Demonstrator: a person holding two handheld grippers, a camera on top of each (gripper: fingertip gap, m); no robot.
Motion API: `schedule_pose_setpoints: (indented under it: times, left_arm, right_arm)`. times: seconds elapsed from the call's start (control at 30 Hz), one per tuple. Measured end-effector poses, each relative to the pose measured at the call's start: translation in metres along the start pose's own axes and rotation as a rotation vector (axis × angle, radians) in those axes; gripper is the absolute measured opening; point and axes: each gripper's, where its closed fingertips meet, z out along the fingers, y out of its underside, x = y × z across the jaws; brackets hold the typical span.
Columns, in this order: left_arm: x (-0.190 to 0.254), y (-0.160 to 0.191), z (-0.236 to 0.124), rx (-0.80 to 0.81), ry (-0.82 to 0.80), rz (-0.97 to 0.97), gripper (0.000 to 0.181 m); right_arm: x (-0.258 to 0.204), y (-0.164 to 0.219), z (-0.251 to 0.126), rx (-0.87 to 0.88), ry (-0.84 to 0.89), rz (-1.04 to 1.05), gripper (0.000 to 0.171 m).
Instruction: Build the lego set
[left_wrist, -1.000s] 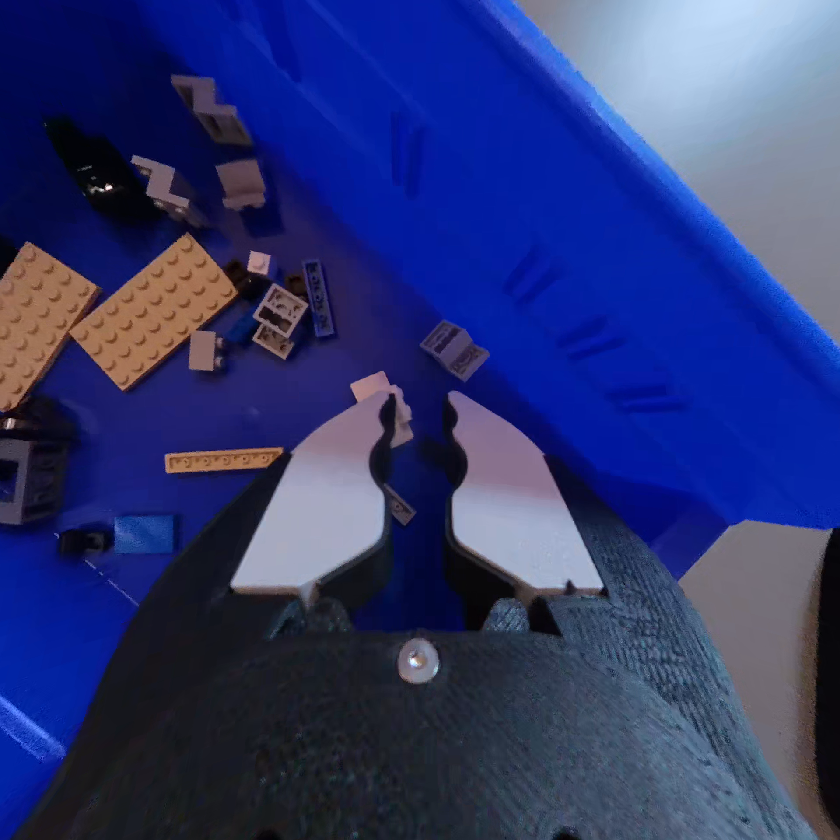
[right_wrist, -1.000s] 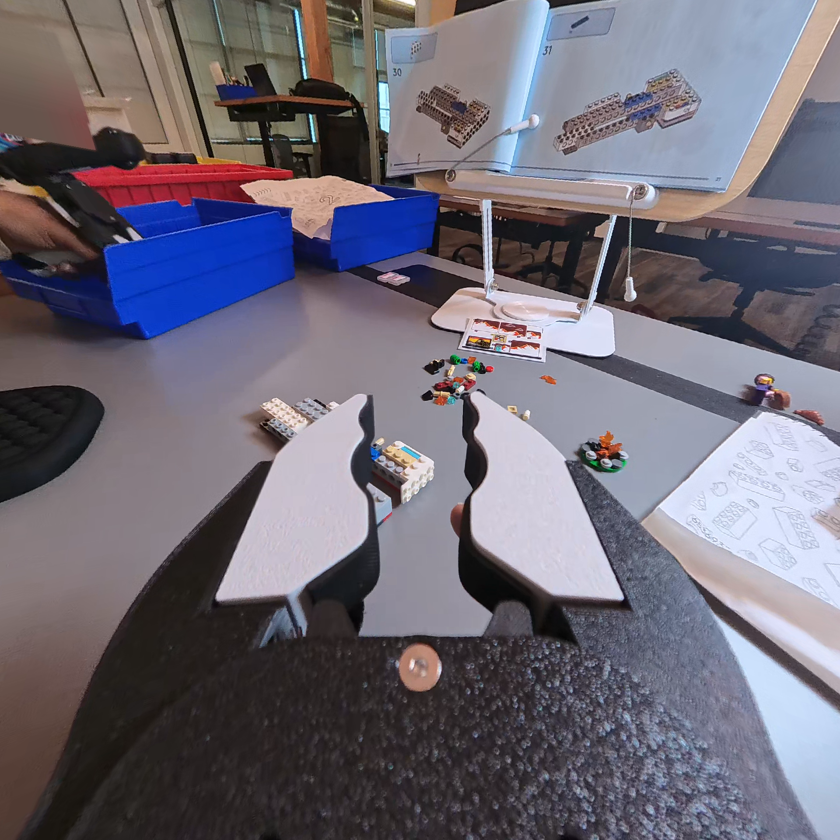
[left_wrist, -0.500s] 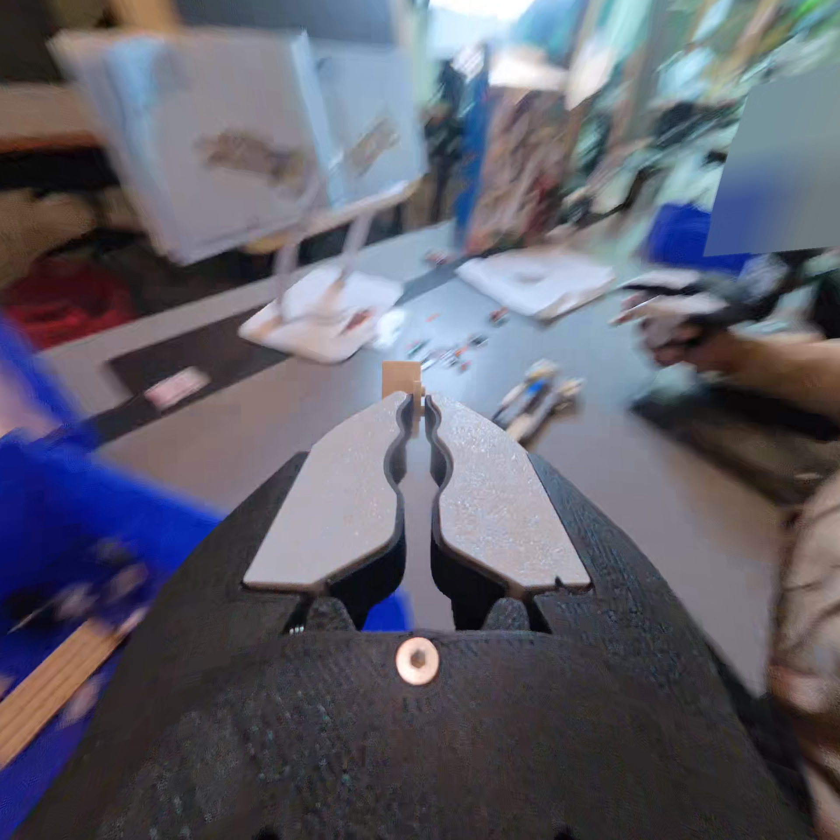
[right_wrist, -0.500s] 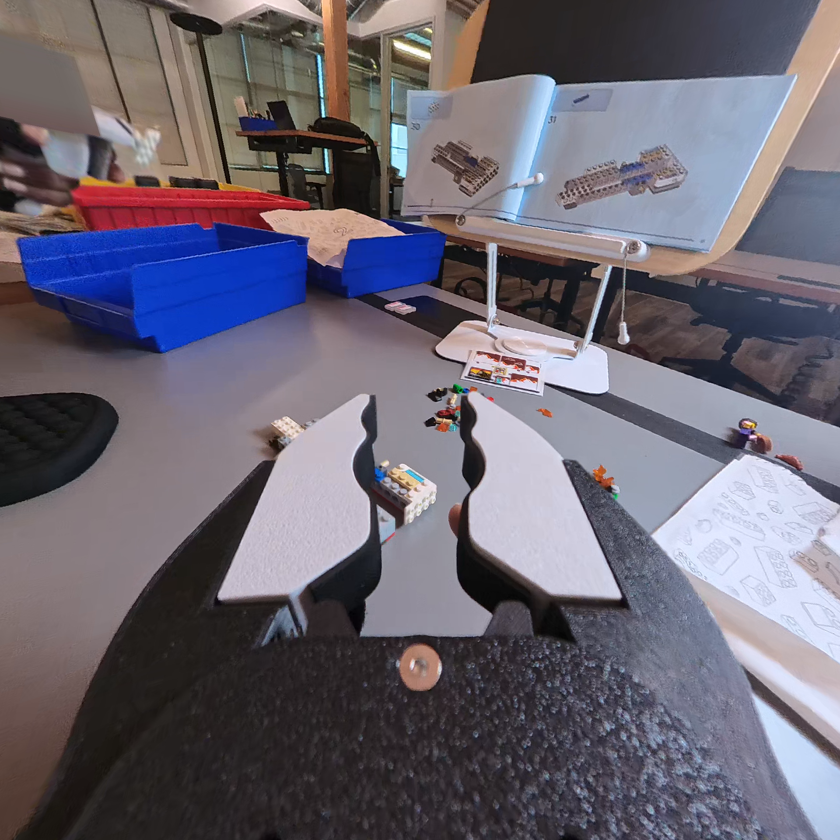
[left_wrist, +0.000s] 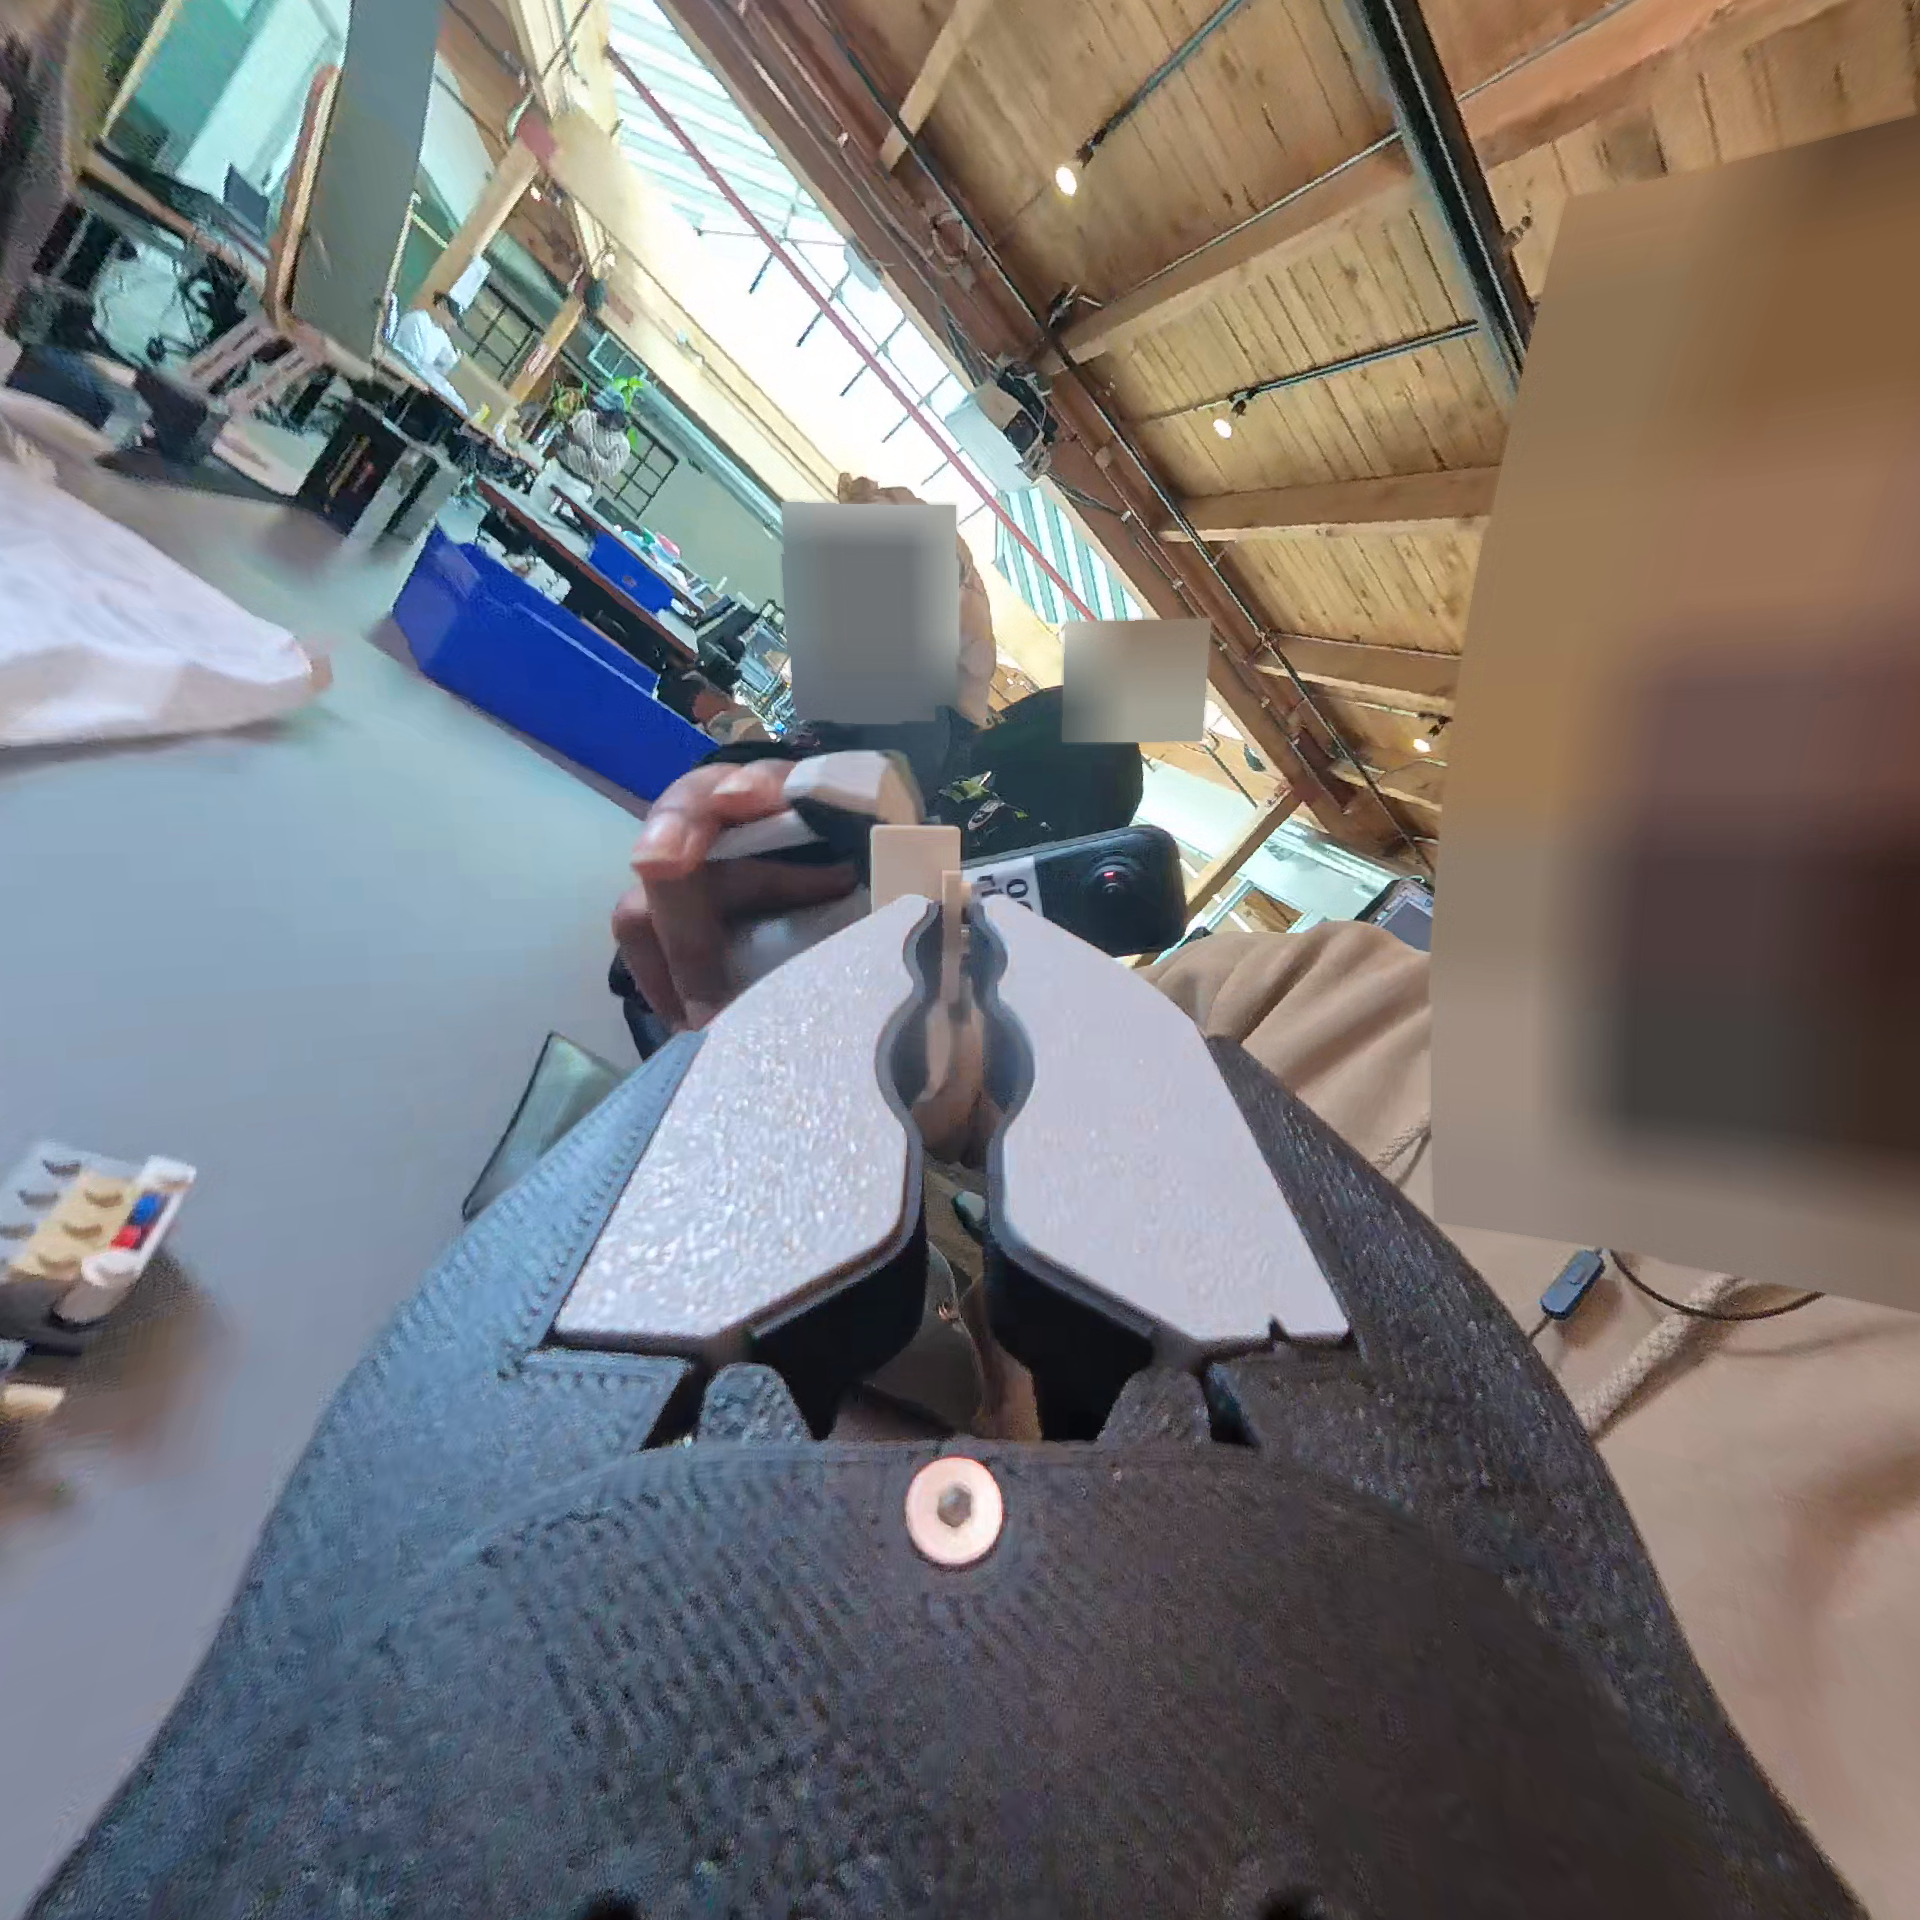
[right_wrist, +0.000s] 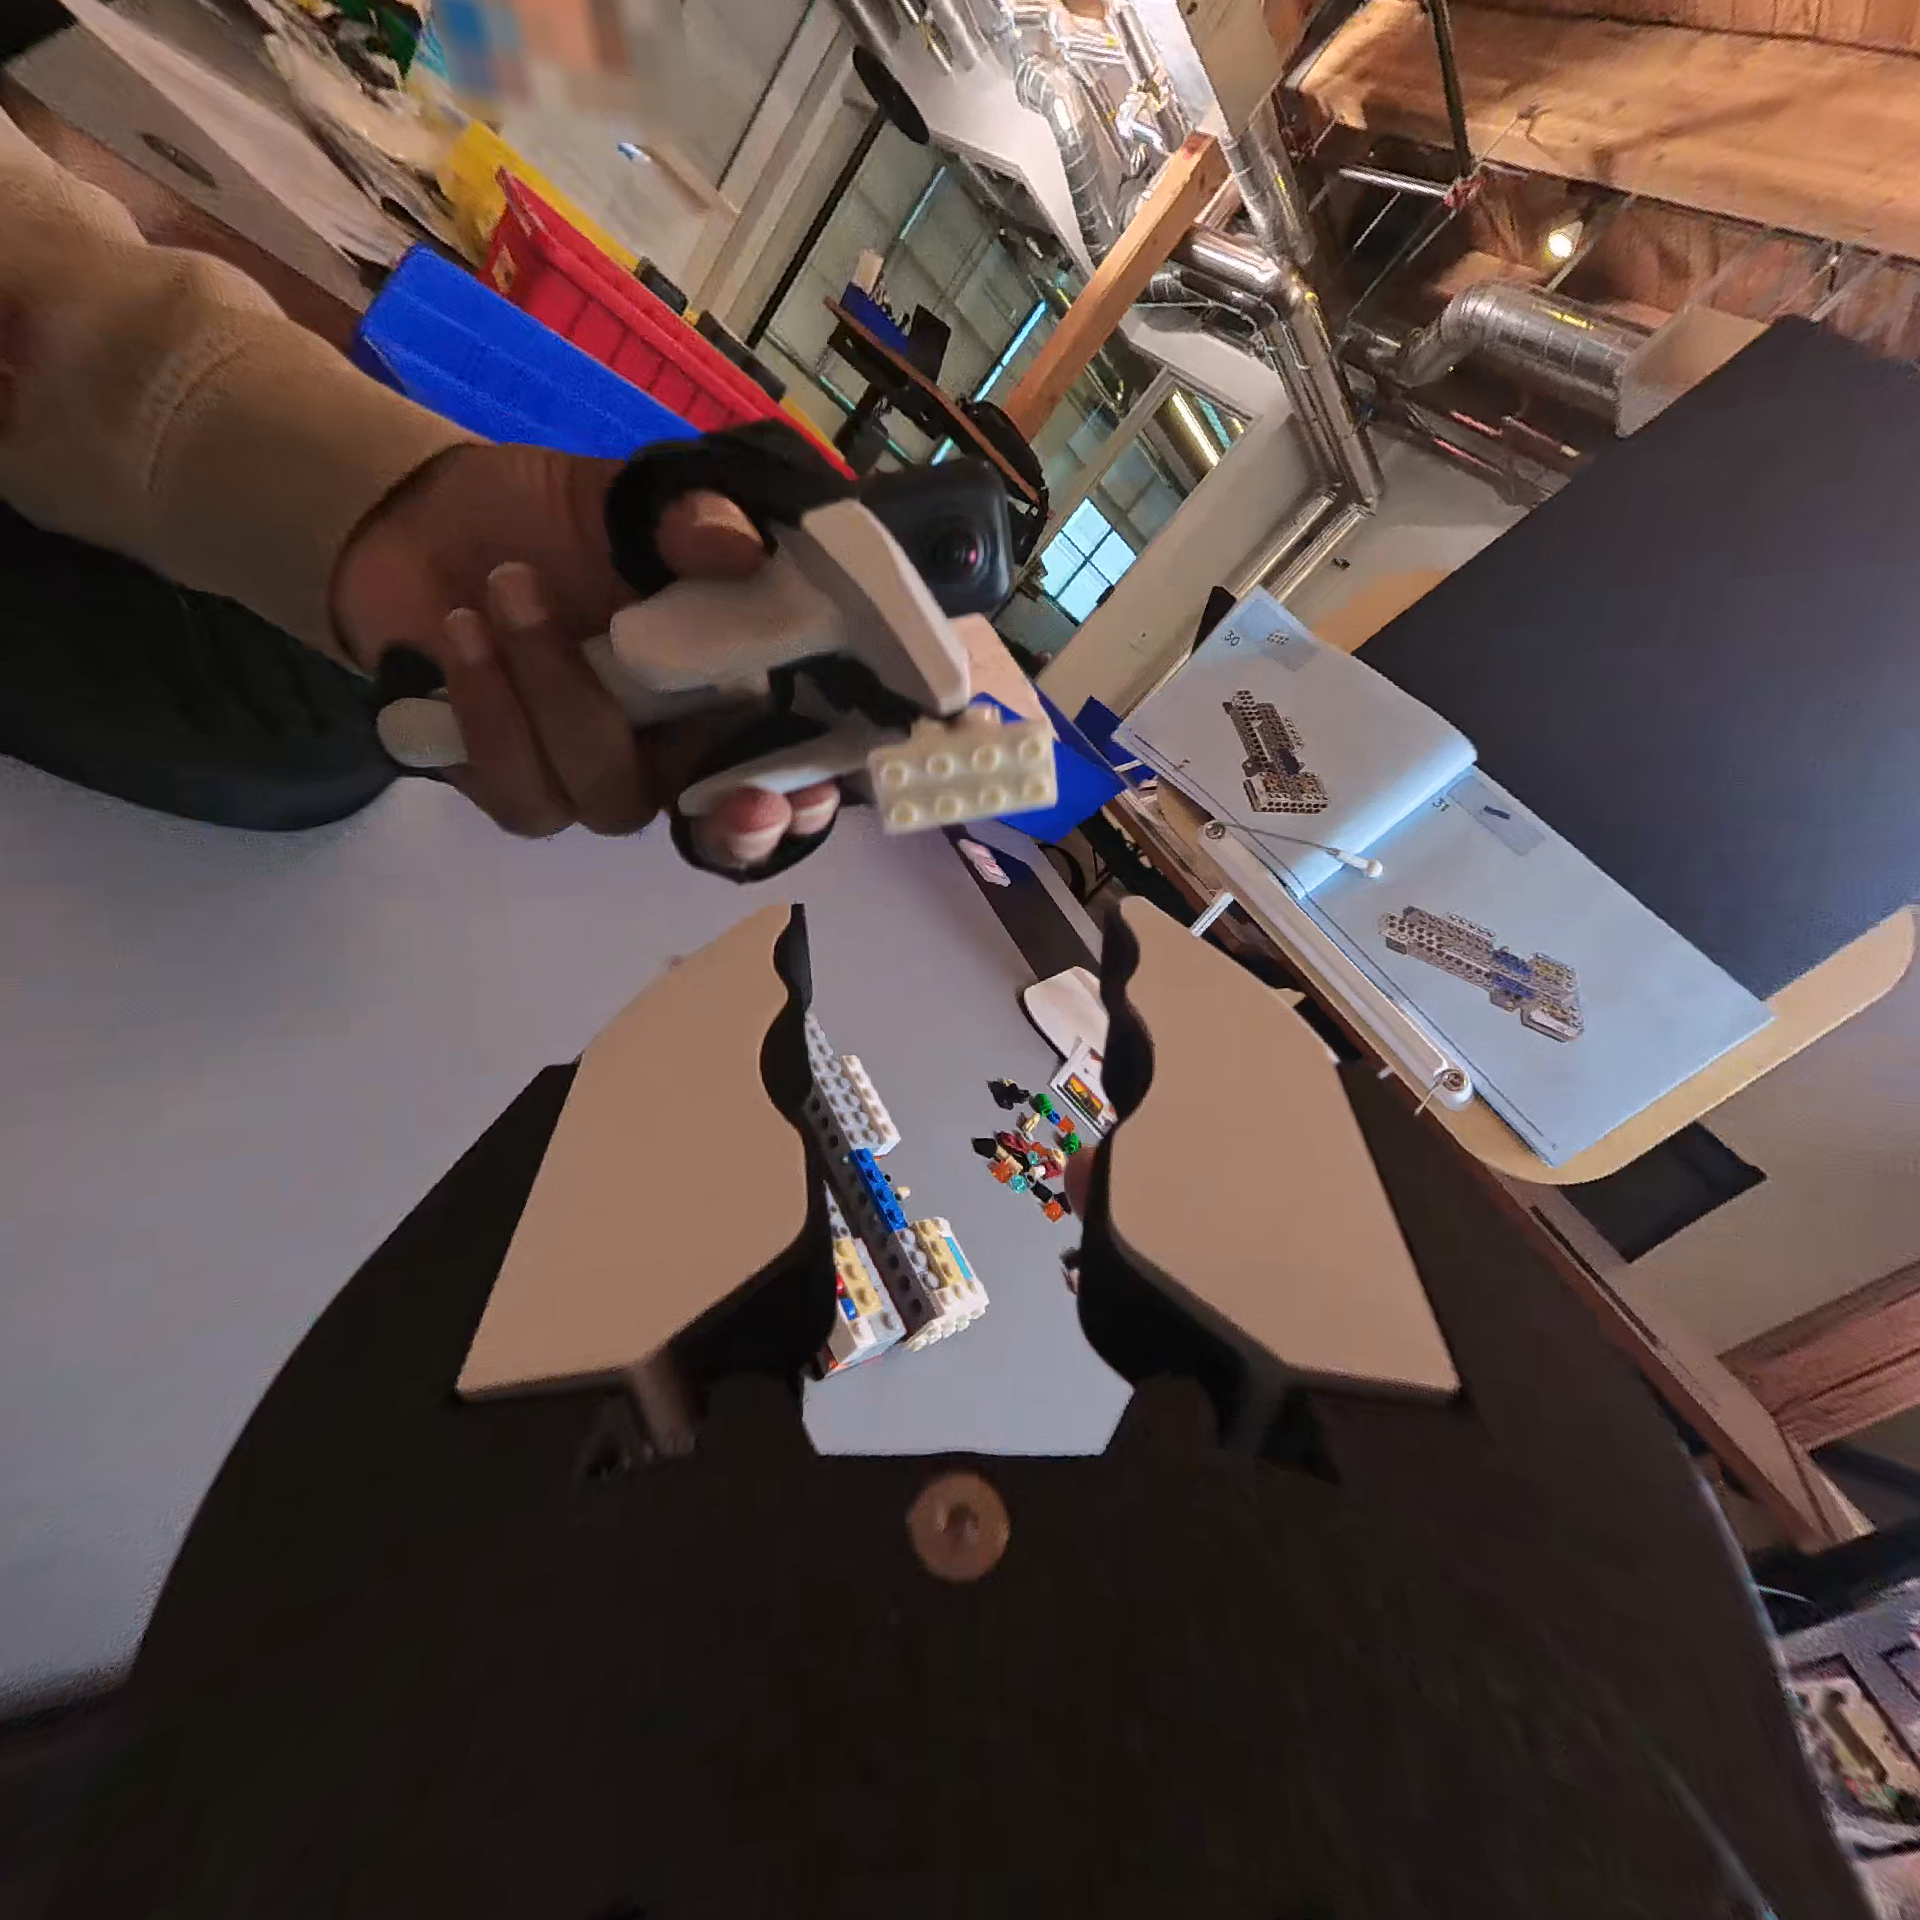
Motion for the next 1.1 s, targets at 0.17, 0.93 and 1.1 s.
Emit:
schedule_pose_setpoints:
  times: [0.17,0.93,1.1]
  left_arm:
    - [-0.025,0.027,0.001,-0.028,-0.018,-0.131,0.004]
    - [-0.103,-0.013,-0.115,-0.276,-0.827,0.581,0.032]
    - [-0.126,0.021,-0.123,-0.544,-0.894,0.633,0.059]
  right_arm:
    - [-0.015,0.014,0.005,-0.057,-0.064,-0.029,0.045]
    - [0.035,0.196,-0.032,-0.860,-0.213,0.475,0.034]
    - [0.019,0.197,-0.032,-0.926,-0.312,0.512,0.033]
